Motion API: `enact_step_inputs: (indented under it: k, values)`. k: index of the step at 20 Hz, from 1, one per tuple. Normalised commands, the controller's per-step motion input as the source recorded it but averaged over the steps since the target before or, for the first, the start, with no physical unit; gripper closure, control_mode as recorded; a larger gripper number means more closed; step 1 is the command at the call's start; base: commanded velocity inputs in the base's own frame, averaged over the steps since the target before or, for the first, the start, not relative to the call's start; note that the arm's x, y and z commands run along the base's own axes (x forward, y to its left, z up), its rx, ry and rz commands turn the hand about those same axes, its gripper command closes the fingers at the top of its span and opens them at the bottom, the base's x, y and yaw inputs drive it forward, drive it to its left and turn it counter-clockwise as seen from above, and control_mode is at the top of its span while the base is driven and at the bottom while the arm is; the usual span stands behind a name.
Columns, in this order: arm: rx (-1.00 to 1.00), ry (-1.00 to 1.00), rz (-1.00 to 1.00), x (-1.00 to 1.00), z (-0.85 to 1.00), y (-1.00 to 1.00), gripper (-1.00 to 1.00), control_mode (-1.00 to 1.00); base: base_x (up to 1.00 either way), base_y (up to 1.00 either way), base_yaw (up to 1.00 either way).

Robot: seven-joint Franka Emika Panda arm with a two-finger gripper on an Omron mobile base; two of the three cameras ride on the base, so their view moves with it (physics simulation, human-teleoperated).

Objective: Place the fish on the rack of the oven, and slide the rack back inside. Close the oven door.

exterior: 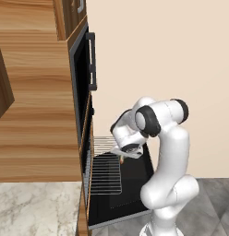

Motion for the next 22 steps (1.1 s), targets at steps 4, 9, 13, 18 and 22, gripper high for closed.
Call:
enact_step_inputs:
  k: [4,9,13,18,22]
  values:
    - [0.00,0.00,0.00,0.52,-0.29,0.00,1.00,-1.00,0.00,0.00,0.00]
    - [0.00,0.00,0.00,0.55,-0.22,0.10,1.00,-1.00,0.00,0.00,0.00]
    - [0.00,0.00,0.00,0.58,-0.18,0.21,1.00,-1.00,0.00,0.00,0.00]
    - [0.00,0.00,0.00,0.47,-0.27,0.16,1.00,-1.00,0.00,0.00,0.00]
    - [0.00,0.00,0.00,0.44,-0.43,0.10,1.00,-1.00,0.00,0.00,0.00]
